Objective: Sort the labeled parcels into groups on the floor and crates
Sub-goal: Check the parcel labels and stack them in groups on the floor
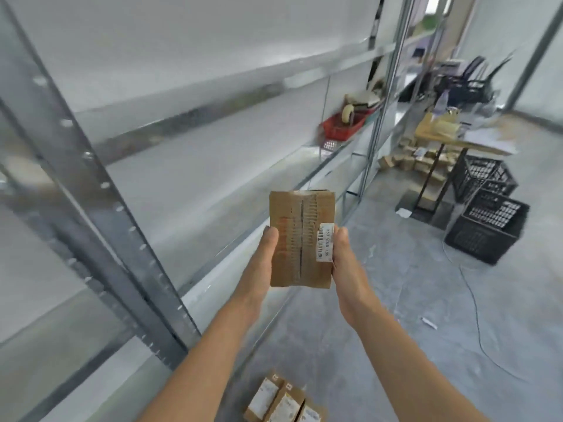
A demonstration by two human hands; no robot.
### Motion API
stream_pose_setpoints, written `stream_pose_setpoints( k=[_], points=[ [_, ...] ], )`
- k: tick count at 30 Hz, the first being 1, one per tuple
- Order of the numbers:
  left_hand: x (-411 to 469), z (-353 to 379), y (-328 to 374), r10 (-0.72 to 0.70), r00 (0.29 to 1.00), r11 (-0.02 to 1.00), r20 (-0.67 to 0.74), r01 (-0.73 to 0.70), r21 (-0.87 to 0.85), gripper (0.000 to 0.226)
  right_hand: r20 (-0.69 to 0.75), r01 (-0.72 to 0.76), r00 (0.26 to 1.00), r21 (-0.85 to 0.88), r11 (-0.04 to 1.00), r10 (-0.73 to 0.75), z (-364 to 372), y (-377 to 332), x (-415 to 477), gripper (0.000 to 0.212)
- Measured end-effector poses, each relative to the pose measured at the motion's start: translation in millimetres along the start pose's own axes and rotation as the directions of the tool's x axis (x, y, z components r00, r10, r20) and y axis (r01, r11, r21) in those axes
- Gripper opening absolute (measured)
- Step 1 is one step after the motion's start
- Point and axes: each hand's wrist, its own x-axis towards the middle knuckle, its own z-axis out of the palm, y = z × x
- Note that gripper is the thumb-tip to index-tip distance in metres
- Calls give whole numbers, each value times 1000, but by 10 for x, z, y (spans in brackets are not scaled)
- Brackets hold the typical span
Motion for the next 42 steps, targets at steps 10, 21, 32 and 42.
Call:
stream_pose_setpoints(
  k=[10, 21, 32, 42],
  points=[
    [-1450, -749, 886, 180, 973, 982, -144, -170, 80, 85, 147, 159, 977, -16, 987, -155, 870, -984, -1189, 67],
    [-3266, -1668, 1009, 242, 903, 969, -354, -206, 137, 51, 368, 168, 916, 13, 986, -161, 1969, -1025, -2525, 71],
    [-4704, -2534, 832, 187, 658, 982, -729, -125, 138, 57, 761, 156, 635, 46, 987, -136, 3353, -866, -3438, 70],
    [-5834, -2599, 449, 9, 241, 998, -971, -56, -5, 86, 972, 113, 236, -23, 993, -4, 4193, -497, -4320, 65]
  ],
)
